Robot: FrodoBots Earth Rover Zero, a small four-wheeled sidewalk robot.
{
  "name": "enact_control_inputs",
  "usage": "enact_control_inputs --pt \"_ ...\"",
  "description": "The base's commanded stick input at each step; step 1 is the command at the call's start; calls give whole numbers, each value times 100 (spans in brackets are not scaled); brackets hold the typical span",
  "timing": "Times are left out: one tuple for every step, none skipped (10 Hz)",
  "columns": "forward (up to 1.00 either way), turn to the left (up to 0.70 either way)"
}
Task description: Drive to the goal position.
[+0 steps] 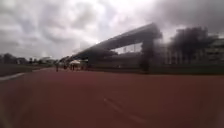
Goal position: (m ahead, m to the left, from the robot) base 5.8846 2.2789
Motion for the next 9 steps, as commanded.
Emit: enact_control_inputs --pt "70 0" --pt "70 0" --pt "70 0" --pt "70 0" --pt "70 0" --pt "70 0" --pt "70 0" --pt "70 0" --pt "70 0"
